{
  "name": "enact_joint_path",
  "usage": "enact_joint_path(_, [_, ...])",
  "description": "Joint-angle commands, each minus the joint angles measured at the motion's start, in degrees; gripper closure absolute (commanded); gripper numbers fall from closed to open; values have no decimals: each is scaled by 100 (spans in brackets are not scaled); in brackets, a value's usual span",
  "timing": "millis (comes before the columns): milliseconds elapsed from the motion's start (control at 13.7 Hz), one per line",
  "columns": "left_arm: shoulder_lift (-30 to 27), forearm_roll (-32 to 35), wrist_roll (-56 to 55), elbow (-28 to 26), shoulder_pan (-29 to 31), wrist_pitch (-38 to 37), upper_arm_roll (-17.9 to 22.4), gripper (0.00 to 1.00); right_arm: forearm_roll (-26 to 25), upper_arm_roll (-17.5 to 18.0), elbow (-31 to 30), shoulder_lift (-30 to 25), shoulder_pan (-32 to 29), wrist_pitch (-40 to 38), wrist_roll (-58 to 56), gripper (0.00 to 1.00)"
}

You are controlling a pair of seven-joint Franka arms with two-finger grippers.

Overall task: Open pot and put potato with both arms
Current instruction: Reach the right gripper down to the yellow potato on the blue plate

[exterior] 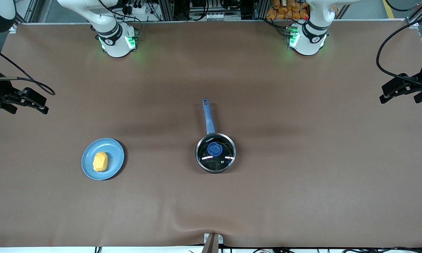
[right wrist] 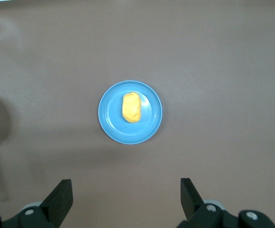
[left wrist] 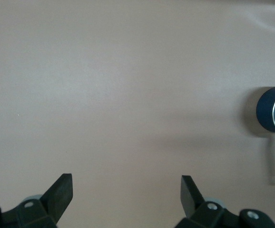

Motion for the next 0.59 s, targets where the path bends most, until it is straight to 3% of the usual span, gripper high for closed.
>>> enact_joint_path(0, [-156, 92, -33, -140, -12, 63, -6, 0, 104, 76, 4, -37, -136, -31, -133, 0])
enact_joint_path(220, [-112, 92, -111, -122, -47, 62, 3, 0, 104, 76, -57, 7, -136, -31, -133, 0])
enact_joint_path(512, [-112, 84, -358, -105, -21, -60, 3, 0, 113, 102, -49, 568, -49, 100, -141, 0])
